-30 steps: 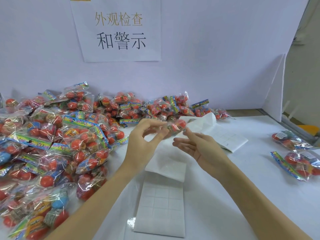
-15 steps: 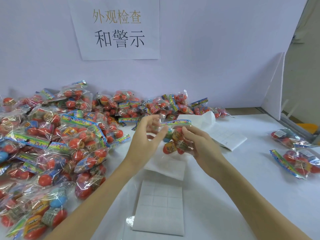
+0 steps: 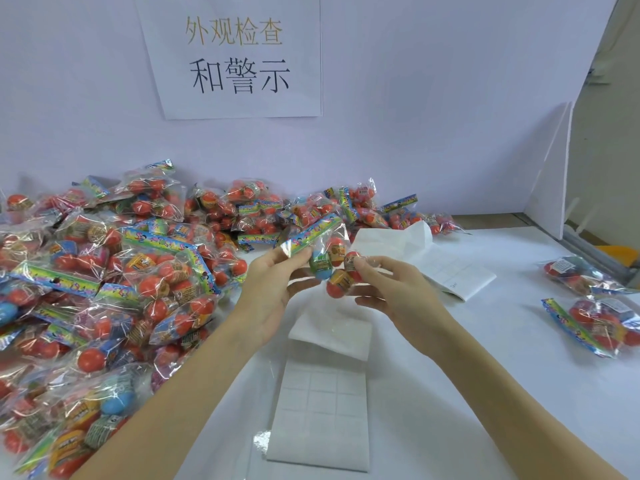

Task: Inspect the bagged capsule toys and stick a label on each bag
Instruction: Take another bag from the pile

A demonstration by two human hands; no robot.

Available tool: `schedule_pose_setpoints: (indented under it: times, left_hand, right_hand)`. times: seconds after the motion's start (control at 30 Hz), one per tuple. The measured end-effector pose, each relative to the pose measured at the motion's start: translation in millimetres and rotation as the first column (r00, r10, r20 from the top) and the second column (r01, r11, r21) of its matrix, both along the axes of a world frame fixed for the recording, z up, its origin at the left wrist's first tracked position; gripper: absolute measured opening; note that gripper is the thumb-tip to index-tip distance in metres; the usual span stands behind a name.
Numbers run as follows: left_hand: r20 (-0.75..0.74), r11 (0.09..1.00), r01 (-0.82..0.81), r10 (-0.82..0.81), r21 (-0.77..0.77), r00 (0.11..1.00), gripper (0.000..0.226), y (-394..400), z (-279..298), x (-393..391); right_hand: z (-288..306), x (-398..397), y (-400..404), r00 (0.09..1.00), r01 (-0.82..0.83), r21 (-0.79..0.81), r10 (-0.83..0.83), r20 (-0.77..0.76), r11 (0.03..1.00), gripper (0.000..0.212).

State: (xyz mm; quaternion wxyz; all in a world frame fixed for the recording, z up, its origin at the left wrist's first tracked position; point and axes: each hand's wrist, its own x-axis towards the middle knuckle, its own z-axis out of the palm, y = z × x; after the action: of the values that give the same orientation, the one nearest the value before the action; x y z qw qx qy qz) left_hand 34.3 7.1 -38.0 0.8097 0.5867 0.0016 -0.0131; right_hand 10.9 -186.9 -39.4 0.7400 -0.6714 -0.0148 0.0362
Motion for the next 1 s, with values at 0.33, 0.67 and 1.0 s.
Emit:
schedule_pose_setpoints:
  times: [0.33, 0.67, 1.0]
  left_hand:
    - [0.096, 0.975, -0.05, 0.03, 0.218, 0.995, 0.02, 1.1, -3.4, 1.5]
    - [0.182, 0.954, -0.266, 0.24, 0.136, 0.954, 0.022, -0.6, -9.1, 3.9]
    - [0.272, 0.927, -0.302, 0.238, 0.223, 0.932, 0.044, 7.1, -8.9, 5.9]
  right_hand:
    - [0.4, 1.0, 0.5, 0.996, 0.066, -0.099, -0.059, 0.069, 0.993, 0.03]
    - [3.7, -2.7, 1.9, 0.98, -0.2, -0.026, 0.2, -0.023, 0.979, 0.049]
    - [-1.1, -3.3, 3.5, 0.951, -0.305, -0.113, 0.309, 0.026, 0.946, 0.022]
